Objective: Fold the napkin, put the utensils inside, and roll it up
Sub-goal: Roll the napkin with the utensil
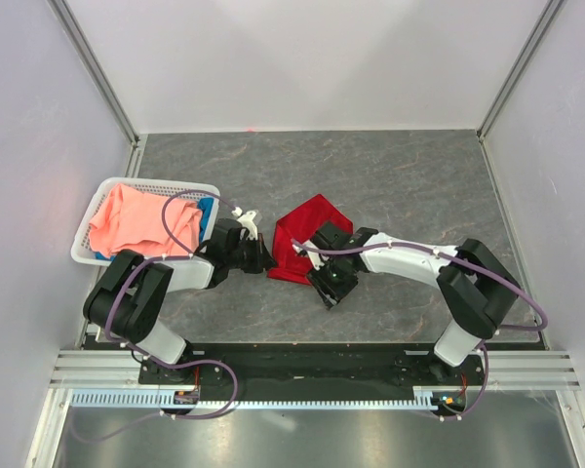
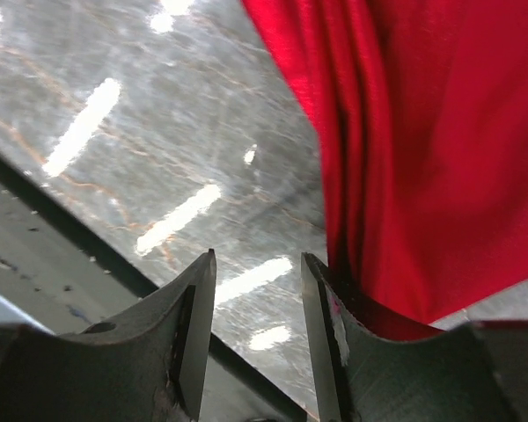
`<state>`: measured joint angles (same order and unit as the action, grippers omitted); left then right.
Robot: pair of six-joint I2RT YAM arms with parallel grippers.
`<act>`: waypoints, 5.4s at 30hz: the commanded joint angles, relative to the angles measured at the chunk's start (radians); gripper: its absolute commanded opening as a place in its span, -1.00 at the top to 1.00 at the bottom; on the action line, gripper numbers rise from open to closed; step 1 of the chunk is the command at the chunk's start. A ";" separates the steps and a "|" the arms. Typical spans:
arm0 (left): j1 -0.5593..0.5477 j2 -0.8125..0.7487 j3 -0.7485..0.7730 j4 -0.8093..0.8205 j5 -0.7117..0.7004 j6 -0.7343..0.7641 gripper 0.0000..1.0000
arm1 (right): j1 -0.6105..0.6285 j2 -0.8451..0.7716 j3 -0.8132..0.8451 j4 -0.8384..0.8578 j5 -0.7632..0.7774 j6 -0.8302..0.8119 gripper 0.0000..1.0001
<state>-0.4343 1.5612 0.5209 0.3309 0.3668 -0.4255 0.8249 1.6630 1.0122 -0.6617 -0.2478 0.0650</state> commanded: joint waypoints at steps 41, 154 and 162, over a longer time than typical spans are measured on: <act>-0.007 0.054 0.039 -0.182 0.004 0.008 0.96 | 0.082 0.006 0.107 0.326 0.279 -0.251 -0.16; 0.157 0.042 0.134 -0.426 0.175 -0.050 0.96 | 0.181 -0.134 -0.084 0.183 0.487 -0.343 -0.24; 0.158 0.043 0.137 -0.429 0.176 -0.047 0.96 | 0.175 -0.112 -0.058 0.185 0.435 -0.356 0.46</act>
<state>-0.2806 1.5890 0.6426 -0.0658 0.5560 -0.5278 1.0023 1.5364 0.9054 -0.4854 0.2150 -0.2794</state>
